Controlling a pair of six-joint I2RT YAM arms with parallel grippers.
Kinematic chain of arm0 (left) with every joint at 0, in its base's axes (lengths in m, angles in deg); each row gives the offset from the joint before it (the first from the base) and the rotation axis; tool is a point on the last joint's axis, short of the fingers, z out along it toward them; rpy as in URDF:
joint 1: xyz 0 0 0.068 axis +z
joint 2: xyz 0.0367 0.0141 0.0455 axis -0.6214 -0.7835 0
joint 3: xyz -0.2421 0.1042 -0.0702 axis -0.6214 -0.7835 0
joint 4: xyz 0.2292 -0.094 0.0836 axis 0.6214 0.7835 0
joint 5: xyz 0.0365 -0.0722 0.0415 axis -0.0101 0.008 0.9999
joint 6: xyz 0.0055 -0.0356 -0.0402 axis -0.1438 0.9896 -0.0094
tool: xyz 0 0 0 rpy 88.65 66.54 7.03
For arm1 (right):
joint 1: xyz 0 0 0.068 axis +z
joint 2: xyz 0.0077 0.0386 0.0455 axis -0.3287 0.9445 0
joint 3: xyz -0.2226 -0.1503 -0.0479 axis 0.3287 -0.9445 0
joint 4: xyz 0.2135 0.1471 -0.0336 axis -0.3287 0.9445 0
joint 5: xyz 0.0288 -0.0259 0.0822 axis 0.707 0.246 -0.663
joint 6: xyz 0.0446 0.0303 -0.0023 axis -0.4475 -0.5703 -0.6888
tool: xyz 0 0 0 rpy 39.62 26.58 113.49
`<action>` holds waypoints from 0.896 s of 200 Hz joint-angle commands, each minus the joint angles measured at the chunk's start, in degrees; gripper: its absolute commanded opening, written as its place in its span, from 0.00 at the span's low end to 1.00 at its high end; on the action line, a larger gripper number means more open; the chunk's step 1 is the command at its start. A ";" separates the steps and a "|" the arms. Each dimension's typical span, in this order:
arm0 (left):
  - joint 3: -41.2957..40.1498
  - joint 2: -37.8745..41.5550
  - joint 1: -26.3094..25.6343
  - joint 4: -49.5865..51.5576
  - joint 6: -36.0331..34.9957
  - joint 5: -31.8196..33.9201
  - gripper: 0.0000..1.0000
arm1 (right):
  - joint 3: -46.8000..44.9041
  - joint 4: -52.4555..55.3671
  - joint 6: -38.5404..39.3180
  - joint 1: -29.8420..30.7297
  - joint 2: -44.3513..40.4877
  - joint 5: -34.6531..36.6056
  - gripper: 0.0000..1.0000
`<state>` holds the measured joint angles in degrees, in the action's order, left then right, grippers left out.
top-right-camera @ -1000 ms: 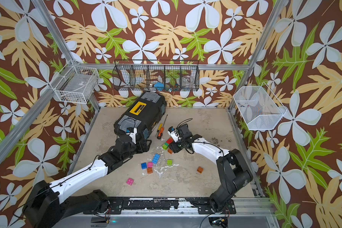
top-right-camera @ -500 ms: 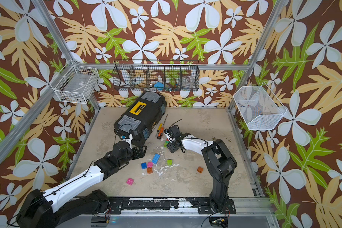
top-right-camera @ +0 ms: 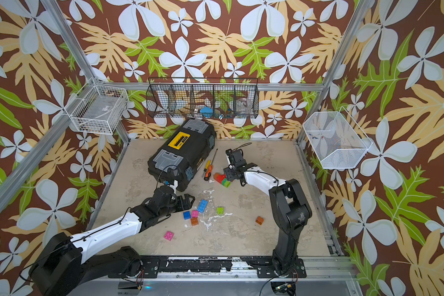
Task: Assemble the letter h with lego
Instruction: Adjust the lego brick at the center of the board.
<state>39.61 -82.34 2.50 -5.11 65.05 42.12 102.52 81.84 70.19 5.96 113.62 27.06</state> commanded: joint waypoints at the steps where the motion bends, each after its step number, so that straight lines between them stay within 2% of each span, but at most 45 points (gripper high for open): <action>1: -0.38 0.26 -1.50 -0.50 2.30 -1.57 0.94 | -4.51 -2.83 -5.95 0.16 -5.11 -7.08 0.70; 23: -1.16 1.87 -4.45 0.25 4.12 0.38 0.93 | -11.92 -3.22 -6.13 1.55 -12.29 -12.15 0.68; 44: -2.47 3.29 -6.67 0.76 6.84 1.38 0.92 | -19.40 -2.27 -2.64 5.91 -20.94 -15.29 0.65; 70: -2.87 3.84 -8.30 4.23 10.54 3.15 0.92 | -24.93 2.05 -2.23 12.53 -29.59 -13.83 0.65; 92: -3.41 4.33 -8.43 5.16 11.74 7.32 0.90 | -28.87 3.44 -7.13 15.69 -35.16 -11.77 0.59; 112: -0.59 3.86 -8.46 10.06 12.02 12.21 0.86 | -29.06 7.10 -16.21 19.74 -38.82 -9.39 0.58; 131: -1.44 4.82 -8.42 13.40 17.13 14.04 0.72 | -30.15 8.88 -25.38 23.31 -42.10 -6.82 0.58; 153: -6.44 7.72 -8.46 12.41 22.43 15.13 0.68 | -34.31 5.10 -29.36 25.55 -44.15 -5.61 0.58; 179: -8.47 11.13 -8.46 12.96 23.55 17.72 0.68 | -37.26 0.21 -30.58 25.57 -41.52 -1.88 0.58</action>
<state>32.09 -73.58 -5.92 6.76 85.12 56.06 66.55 86.25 44.22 31.38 70.17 20.40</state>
